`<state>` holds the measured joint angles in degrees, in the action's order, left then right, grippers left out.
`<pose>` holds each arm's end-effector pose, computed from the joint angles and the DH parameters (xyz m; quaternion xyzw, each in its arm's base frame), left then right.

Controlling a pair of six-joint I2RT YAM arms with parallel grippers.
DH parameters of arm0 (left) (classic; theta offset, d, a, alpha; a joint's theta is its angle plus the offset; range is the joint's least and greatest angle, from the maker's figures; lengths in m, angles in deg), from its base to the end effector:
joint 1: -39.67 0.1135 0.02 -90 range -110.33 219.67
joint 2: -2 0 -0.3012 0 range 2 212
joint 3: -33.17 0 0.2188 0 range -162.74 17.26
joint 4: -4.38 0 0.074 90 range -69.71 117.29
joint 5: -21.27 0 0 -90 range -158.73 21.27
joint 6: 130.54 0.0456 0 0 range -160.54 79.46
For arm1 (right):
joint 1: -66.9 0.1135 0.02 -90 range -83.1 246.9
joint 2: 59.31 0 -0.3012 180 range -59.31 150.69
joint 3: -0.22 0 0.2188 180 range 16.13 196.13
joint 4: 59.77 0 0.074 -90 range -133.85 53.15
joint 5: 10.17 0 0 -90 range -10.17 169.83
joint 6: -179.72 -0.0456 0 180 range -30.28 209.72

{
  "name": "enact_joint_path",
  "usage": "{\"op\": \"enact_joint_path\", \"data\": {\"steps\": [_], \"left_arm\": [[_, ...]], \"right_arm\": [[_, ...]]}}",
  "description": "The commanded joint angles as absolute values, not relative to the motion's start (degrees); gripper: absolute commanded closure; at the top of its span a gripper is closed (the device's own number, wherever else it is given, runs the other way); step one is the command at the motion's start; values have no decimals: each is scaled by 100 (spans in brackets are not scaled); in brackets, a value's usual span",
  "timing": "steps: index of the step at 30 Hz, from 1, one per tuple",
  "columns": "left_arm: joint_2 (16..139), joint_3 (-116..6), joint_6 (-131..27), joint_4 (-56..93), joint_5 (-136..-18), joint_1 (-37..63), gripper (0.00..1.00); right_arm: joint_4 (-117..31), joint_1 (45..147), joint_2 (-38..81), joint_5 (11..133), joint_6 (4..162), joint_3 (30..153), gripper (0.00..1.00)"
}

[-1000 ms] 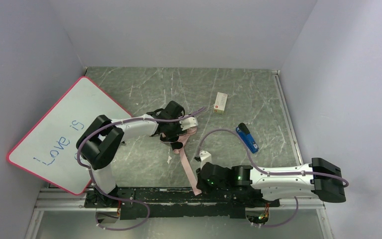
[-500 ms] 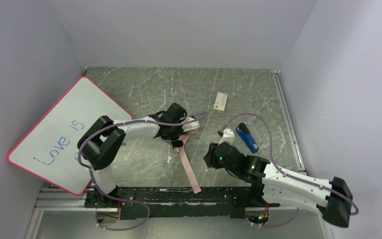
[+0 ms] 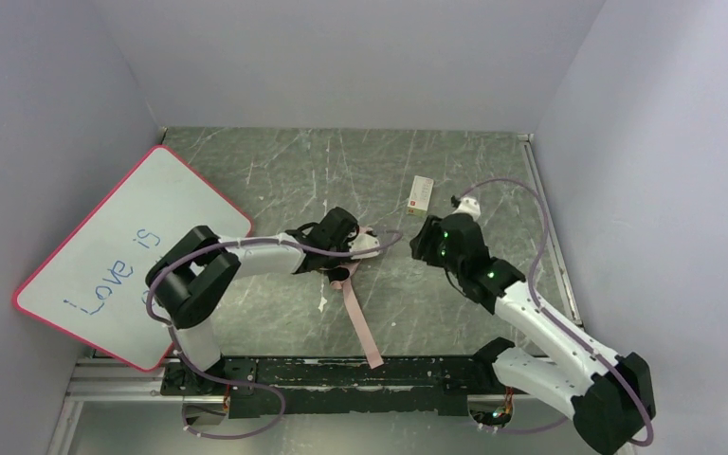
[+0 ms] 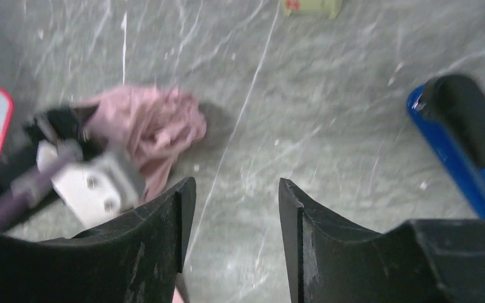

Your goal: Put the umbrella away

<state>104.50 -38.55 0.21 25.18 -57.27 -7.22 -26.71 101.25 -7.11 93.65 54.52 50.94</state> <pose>0.2437 -0.2471 0.2026 0.6269 0.7007 0.0766 0.3320 0.1313 0.0765 0.2788 0.0625 0.8783 0.1760 0.4402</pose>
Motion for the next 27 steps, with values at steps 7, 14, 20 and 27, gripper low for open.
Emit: {"op": "enact_joint_path", "data": {"steps": [7, 14, 20, 27], "left_arm": [[10775, -2871, 579, 1923, -5393, -1253, 95], [10658, -2041, 1304, 686, -4917, -1760, 95], [10576, -1618, 1689, 6, -4754, -1942, 95], [10827, -1434, 1960, -618, -4331, -2238, 95]], "right_arm": [[-3886, 8703, 171, 8129, 6568, 6046, 36], [-4625, 8449, 745, 7373, 7749, 6509, 27], [-4680, 8316, 1223, 5724, 9151, 6833, 25], [-4203, 8328, 2085, 3238, 10866, 7108, 21]]}}
